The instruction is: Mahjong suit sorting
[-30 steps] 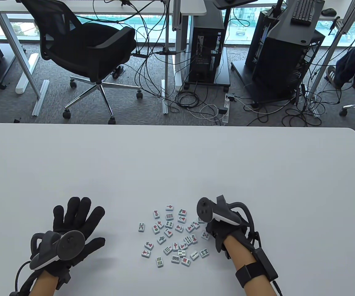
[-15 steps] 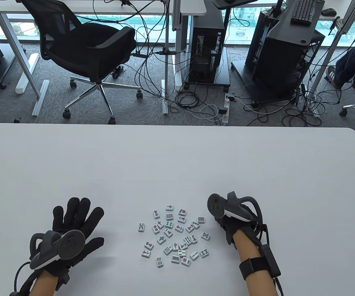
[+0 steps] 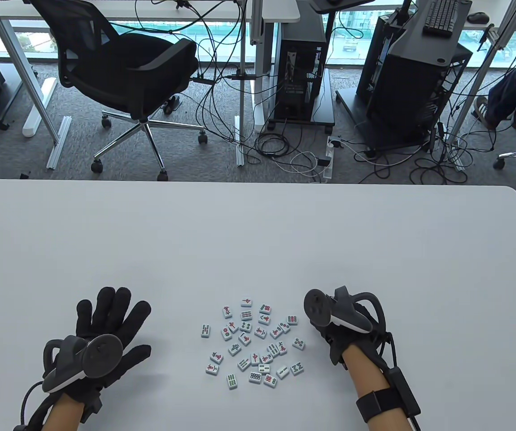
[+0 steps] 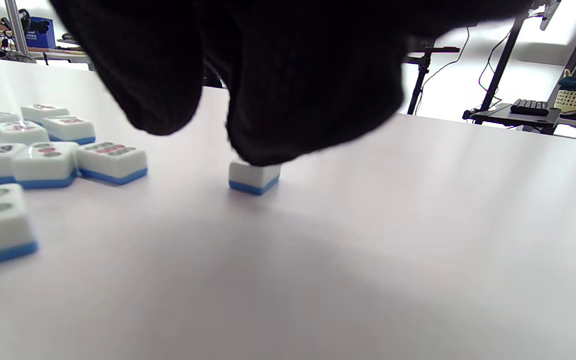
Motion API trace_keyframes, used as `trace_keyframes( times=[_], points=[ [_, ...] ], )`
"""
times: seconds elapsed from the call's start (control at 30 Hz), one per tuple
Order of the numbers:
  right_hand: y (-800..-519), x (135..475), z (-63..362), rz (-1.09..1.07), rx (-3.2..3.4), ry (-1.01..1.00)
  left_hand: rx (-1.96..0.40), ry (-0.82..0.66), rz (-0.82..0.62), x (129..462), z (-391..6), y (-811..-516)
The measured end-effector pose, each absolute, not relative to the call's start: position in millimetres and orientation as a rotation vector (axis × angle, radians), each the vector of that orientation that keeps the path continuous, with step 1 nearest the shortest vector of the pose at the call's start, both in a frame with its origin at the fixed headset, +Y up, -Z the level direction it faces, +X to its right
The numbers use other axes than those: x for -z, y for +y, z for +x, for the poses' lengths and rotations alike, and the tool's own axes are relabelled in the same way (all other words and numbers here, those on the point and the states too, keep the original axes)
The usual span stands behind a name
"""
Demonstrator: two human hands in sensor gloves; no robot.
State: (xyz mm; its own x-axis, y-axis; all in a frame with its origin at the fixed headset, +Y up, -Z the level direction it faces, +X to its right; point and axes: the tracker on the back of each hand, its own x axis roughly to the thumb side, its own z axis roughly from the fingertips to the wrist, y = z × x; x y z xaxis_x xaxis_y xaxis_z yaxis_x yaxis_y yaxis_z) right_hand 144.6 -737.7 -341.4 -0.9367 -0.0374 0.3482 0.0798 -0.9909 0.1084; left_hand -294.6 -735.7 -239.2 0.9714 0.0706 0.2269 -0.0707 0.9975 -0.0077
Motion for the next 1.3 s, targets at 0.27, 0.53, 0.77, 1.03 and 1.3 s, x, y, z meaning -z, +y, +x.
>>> trace_keyframes(
  times=[0.27,0.53,0.77,1.03,1.3],
  points=[
    [-747.9,315.1,118.1,-0.632,3.028,-0.278,-0.047,-0.241,-0.011,238.6,-289.6,-737.6],
    [-763.1,318.8,113.0,-0.469,2.969,-0.314,-0.045,-0.241,-0.005,238.1,-289.6,-737.5],
    [-745.3,311.0,125.4,-0.578,3.023,-0.254,-0.063,-0.238,-0.007,238.4,-291.1,-737.6],
    [-758.0,303.3,113.8,-0.721,2.872,-0.359,-0.055,-0.238,-0.009,237.9,-291.1,-737.2],
    [-756.2,311.3,131.9,-0.788,2.954,-0.331,-0.055,-0.233,0.003,237.1,-292.6,-736.1]
  ],
)
